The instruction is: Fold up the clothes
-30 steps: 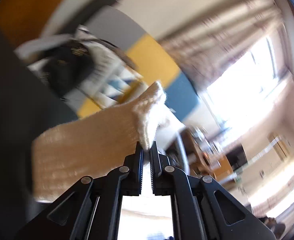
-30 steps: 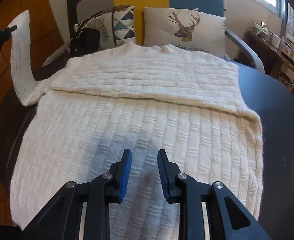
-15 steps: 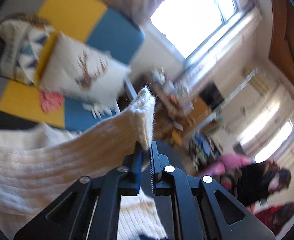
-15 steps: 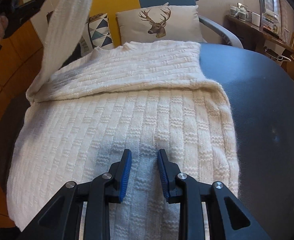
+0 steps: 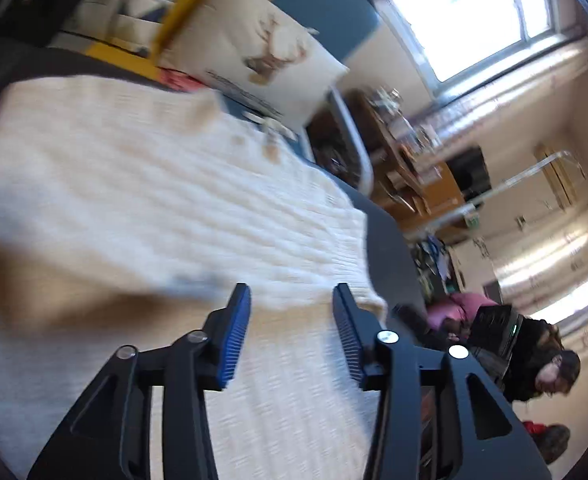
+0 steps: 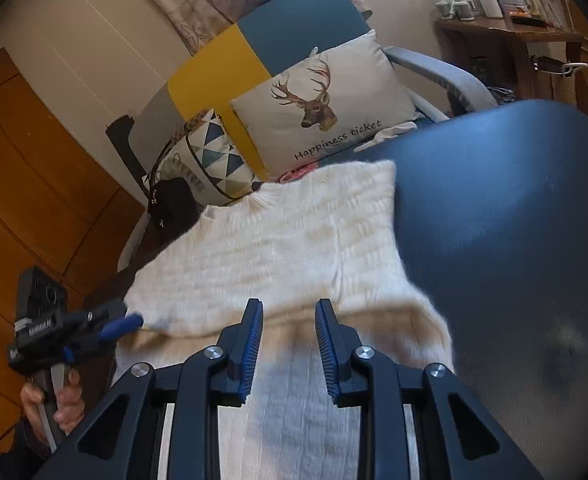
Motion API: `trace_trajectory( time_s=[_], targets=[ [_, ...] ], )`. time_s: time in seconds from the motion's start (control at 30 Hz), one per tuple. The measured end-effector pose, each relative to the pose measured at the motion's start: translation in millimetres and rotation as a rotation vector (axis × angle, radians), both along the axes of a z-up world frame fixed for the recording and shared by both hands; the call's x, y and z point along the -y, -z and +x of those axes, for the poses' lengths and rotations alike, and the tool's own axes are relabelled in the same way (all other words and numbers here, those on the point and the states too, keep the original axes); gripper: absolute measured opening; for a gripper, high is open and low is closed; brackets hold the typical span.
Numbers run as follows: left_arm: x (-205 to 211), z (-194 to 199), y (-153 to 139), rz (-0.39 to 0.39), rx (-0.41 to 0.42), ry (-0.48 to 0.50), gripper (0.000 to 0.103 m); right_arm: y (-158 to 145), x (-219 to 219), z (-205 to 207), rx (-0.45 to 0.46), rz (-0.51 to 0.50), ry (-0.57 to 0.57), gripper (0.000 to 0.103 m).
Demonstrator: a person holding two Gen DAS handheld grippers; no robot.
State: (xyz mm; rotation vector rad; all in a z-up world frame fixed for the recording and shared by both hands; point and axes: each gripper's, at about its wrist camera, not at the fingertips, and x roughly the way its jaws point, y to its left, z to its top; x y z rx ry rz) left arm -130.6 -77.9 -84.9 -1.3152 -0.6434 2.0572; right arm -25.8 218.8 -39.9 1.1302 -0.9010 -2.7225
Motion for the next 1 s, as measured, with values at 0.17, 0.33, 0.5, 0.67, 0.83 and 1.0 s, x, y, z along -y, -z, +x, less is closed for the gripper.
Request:
trace_trajectory(
  time_s=[0.17, 0.33, 0.5, 0.67, 0.83, 1.0],
  targets=[
    [63, 14, 12, -0.079, 0.001, -0.12, 0.049, 25, -21, -59, 0.106, -0.066, 0.003, 0.027],
    [99, 21, 34, -0.072, 0.059, -0.193, 0.05, 48, -15, -79, 0.204, -0.044, -0.009, 0.03],
    [103, 22, 41, -0.073, 0.057, -0.194, 0.05, 30, 6, -81, 0.2, 0.114, -0.073, 0.009],
    [100, 20, 32, -0.083, 0.022, -0.185, 0.05, -17, 27, -89, 0.128, 0.346, -0.082, 0.007],
    [93, 19, 27, -0.144, -0.033, -0.166, 0.05, -58, 26, -101, 0.068, 0.488, -0.036, 0.005],
    [84, 11, 26, -0.077, -0.043, -0.135, 0.05, 1, 22, -117, 0.252, 0.556, -0.034, 0.005]
  ],
)
